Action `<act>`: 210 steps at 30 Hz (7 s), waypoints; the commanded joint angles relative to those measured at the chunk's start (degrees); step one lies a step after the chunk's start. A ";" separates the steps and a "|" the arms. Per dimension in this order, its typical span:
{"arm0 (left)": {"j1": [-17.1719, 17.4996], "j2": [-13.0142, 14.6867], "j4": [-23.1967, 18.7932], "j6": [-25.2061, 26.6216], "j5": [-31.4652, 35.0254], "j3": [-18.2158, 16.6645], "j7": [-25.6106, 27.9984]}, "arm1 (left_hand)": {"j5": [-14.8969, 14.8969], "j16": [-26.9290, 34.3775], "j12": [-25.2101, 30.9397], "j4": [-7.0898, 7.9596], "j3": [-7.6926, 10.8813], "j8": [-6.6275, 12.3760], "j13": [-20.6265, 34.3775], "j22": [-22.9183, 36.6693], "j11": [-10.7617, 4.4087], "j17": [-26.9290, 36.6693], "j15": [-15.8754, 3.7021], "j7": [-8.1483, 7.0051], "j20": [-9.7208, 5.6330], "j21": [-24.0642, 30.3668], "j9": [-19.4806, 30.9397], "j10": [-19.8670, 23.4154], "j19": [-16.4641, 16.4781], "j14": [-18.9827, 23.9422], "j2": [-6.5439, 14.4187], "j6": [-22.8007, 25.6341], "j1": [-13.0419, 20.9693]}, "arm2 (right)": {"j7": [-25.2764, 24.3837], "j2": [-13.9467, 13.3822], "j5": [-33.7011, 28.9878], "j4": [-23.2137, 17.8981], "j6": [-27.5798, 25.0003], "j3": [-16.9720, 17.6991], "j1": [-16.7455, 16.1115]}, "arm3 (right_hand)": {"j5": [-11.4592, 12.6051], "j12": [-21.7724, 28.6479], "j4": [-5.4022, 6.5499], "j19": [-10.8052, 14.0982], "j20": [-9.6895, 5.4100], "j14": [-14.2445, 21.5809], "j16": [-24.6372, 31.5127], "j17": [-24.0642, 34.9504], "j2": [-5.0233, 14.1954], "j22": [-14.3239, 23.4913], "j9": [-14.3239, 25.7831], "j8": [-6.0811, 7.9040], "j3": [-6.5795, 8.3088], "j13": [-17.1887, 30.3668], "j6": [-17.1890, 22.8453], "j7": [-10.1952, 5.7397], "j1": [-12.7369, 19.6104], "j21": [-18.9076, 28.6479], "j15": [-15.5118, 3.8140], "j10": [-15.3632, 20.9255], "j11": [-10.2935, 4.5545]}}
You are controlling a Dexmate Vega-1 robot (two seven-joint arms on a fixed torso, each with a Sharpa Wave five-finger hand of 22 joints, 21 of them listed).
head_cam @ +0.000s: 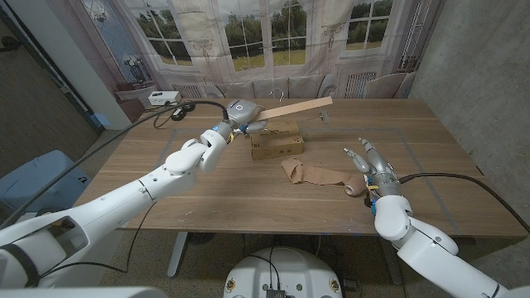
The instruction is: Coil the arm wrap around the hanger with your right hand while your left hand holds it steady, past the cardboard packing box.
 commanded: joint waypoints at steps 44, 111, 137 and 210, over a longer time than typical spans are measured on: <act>-3.11 -2.22 2.56 -1.38 1.76 1.85 -0.85 | 0.33 0.17 0.33 1.08 2.57 1.66 0.28 -0.48 -0.97 0.09 0.04 0.76 -2.90 0.96 -0.55 -0.56 -0.37 0.47 0.05 0.12 -0.91 | 6.87 -8.67 0.31 -11.09 -41.45 -18.83 13.96 | 1.72 -0.17 0.36 1.17 3.07 -0.67 -0.02 0.27 -9.38 0.18 0.44 0.10 -4.43 0.23 -8.28 -0.56 0.96 -0.42 2.53 -6.74 3.57; -6.60 -4.27 6.92 -3.51 2.83 4.05 -0.02 | -0.07 -0.01 0.35 0.93 4.14 3.92 0.25 -1.34 -1.00 -0.84 0.12 0.71 -3.04 2.41 -2.78 -0.46 -0.81 0.47 -0.15 -0.79 -2.60 | 33.36 15.75 -67.50 4.08 -22.73 -10.55 4.26 | -0.79 24.56 0.82 28.26 -11.07 50.05 39.66 34.28 8.39 7.95 1.76 6.15 6.53 11.35 43.42 1.60 42.38 23.93 -14.90 47.68 -4.26; -7.91 -4.75 6.85 -2.65 7.38 5.79 -0.03 | -0.03 0.17 0.37 0.74 4.59 5.08 0.27 -1.66 -1.04 -0.93 0.19 0.64 -2.92 2.68 -3.23 -0.45 -1.02 0.55 -0.56 -1.06 -2.90 | -1.86 19.55 -53.74 0.06 -9.37 -3.64 -2.23 | -1.00 30.03 1.17 28.21 -9.75 56.62 42.81 41.93 7.44 9.55 1.61 4.45 6.75 16.35 48.51 4.79 45.46 29.99 -14.88 53.03 -2.94; -17.57 -8.68 12.52 -10.05 21.52 14.96 2.32 | 0.54 0.74 0.37 0.59 5.29 7.58 0.28 -2.19 -0.97 -0.84 0.10 0.58 -2.79 2.97 -5.33 -0.61 -1.33 0.46 -1.45 -1.56 -3.25 | -2.93 14.66 -41.15 -19.20 6.51 9.44 0.56 | -1.22 33.96 1.04 27.31 -8.71 57.94 49.55 59.07 7.23 10.23 2.26 1.48 5.48 21.41 53.18 7.15 48.30 39.76 -14.44 56.68 -2.28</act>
